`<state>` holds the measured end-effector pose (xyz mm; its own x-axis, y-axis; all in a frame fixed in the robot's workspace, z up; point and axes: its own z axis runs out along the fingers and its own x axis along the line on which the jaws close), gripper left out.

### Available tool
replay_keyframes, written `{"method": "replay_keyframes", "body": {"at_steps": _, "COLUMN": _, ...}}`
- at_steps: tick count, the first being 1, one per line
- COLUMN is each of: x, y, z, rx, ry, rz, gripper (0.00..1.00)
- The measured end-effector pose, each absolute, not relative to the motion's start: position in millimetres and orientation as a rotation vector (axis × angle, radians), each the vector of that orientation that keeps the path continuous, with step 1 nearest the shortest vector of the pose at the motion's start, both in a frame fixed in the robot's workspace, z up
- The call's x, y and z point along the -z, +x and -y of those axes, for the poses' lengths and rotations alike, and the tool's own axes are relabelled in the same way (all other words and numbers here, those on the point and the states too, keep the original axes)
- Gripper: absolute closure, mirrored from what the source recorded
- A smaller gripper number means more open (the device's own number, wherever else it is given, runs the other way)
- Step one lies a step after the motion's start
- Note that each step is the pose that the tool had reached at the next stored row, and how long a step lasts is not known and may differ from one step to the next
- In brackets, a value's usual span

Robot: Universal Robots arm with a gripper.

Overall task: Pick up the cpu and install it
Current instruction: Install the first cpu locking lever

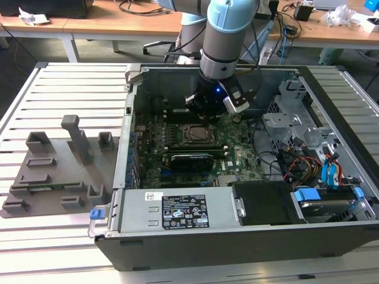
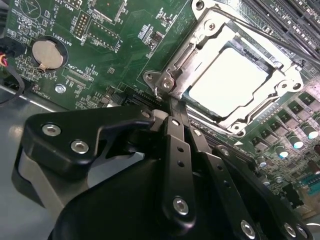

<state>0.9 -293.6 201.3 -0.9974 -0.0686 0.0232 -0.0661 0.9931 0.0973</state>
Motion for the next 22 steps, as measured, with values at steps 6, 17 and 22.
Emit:
{"method": "replay_keyframes", "body": {"at_steps": 6, "x": -211, "y": 1, "z": 294, "rx": 0.148, "ry": 0.105, "rz": 3.112, "gripper": 0.89}}
{"method": "replay_keyframes", "body": {"at_steps": 17, "x": -216, "y": 1, "z": 299, "rx": -0.051, "ry": 0.102, "rz": 3.11, "gripper": 0.89}}
{"method": "replay_keyframes", "body": {"at_steps": 22, "x": -216, "y": 1, "z": 302, "rx": -0.148, "ry": 0.101, "rz": 3.105, "gripper": 0.89}}
